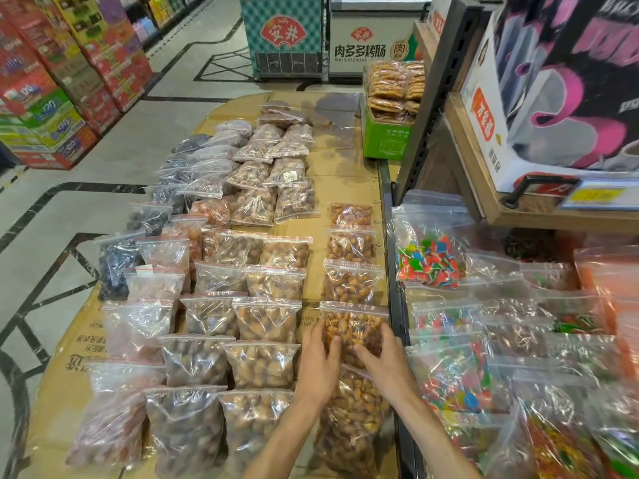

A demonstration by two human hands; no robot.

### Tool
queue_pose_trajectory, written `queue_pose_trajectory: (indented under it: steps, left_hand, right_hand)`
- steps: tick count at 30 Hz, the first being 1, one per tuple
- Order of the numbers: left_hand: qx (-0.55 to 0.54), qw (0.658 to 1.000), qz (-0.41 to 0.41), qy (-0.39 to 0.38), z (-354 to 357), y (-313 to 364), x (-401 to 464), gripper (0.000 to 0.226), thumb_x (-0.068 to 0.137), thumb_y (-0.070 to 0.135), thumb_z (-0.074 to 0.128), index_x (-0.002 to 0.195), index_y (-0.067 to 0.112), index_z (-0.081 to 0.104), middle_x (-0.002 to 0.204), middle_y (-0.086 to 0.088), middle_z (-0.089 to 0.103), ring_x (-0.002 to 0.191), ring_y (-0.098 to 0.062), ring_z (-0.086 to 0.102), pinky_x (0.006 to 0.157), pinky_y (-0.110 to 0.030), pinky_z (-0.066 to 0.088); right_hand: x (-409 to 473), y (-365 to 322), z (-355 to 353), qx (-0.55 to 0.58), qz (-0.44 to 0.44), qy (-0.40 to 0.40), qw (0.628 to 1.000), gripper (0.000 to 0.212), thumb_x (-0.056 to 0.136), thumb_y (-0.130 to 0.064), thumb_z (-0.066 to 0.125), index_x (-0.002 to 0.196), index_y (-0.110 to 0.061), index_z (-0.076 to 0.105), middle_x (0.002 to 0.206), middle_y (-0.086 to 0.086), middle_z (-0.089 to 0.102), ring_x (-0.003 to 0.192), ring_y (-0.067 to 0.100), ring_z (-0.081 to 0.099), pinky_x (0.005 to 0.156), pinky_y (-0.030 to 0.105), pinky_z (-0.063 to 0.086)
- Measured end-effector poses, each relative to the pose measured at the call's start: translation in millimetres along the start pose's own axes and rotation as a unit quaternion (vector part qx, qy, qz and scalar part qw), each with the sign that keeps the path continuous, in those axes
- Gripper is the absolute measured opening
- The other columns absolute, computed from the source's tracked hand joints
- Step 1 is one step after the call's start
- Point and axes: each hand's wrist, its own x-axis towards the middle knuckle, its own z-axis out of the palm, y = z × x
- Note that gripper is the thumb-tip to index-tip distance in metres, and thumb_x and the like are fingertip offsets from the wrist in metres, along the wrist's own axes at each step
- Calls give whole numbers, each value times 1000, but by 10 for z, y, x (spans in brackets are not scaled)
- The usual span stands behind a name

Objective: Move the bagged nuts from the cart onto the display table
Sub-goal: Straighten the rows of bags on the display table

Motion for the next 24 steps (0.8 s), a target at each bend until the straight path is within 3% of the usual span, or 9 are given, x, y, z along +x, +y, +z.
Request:
queue_pose_trajectory:
  steps: [6,12,17,19,22,24]
  left_hand:
    - [-9,999,-7,-37,17,-60,15,64,110,41,43,166,22,18,171,4,27,157,-12,25,129,-42,24]
    - [-14,999,13,-45,2,-72,-31,67,111,43,42,167,22,11,171,7,21,156,-6,16,131,-35,17]
    - [-14,997,25,-67,9,-188,-242,78,108,53,41,167,25,-1,174,10,-2,159,-4,0,131,-36,7]
    - [-27,996,31,-73,3,-181,-379,80,108,52,43,167,23,-1,173,12,0,155,1,1,127,-27,6]
    - [-41,996,39,-73,18,-239,-569,82,106,54,46,167,23,2,172,10,10,154,0,9,128,-30,11]
    - [-33,996,31,-71,15,-314,-680,84,103,59,47,167,26,5,170,11,15,152,1,13,128,-33,14]
  right_hand:
    - [-17,-2,27,28,-3,-3,1000,85,105,-42,62,170,-20,11,174,5,26,159,25,29,126,43,29]
    - [-80,-10,45,46,-26,-1,999,92,104,-41,65,171,-23,4,175,0,25,160,22,28,127,43,27]
    - [-293,176,24,1,-75,13,997,100,100,-44,69,170,-34,-1,177,-5,17,162,20,22,128,44,26]
    - [-433,257,22,-7,-90,21,996,99,100,-40,71,170,-36,0,175,-7,21,160,18,26,128,43,27]
    - [-626,394,75,-10,-77,26,997,100,101,-35,71,169,-37,-3,175,-7,18,155,21,36,127,46,31]
    - [-732,490,139,-5,-67,33,997,102,101,-34,70,169,-32,-7,178,-7,5,162,22,23,131,47,24]
